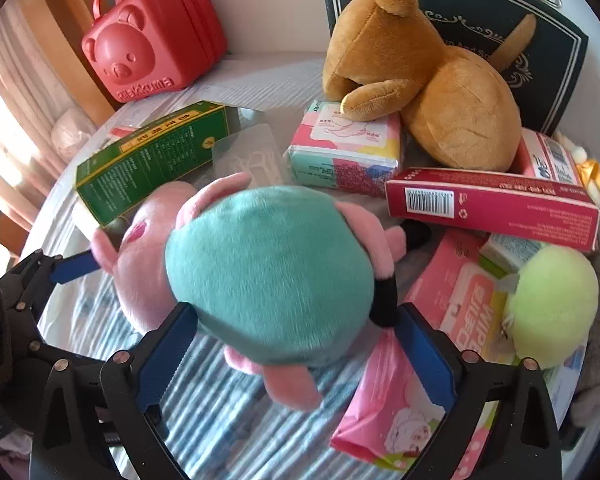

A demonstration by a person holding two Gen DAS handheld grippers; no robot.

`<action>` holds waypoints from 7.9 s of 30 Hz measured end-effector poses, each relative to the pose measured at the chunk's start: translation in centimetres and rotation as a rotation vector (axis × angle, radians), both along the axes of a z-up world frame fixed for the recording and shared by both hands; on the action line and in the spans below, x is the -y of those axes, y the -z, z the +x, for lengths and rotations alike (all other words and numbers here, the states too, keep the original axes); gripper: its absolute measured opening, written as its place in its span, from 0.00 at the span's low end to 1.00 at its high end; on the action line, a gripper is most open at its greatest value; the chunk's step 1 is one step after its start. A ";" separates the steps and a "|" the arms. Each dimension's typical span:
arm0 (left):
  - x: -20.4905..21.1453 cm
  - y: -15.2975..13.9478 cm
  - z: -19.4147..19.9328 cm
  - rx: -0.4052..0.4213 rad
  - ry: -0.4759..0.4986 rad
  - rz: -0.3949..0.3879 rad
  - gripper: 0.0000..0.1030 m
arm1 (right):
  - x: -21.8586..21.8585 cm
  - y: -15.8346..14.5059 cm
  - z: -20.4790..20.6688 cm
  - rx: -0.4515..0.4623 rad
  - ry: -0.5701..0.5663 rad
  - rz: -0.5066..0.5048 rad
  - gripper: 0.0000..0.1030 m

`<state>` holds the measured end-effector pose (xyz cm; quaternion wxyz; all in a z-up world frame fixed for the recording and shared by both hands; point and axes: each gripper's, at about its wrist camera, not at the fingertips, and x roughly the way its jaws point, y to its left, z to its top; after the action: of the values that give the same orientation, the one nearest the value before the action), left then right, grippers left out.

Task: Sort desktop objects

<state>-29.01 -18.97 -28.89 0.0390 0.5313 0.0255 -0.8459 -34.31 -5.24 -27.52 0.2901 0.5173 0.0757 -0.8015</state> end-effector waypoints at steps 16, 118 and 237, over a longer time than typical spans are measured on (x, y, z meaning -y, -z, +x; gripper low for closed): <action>-1.7 -2.5 1.7 -0.113 0.019 -0.087 0.78 | -0.5 -2.5 2.4 -0.093 -0.034 -0.044 0.64; -4.0 -15.7 21.3 -0.355 0.127 0.053 0.79 | -21.2 -24.8 30.0 -0.494 0.568 -0.103 1.00; -0.2 2.3 4.9 0.026 0.012 0.008 0.43 | -18.8 -1.5 7.3 -0.049 0.547 0.143 0.56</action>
<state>-24.09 -18.74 -31.17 0.0320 0.5426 0.0251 -0.8390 -27.04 13.61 -26.06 0.0239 0.5181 -0.0034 -0.8550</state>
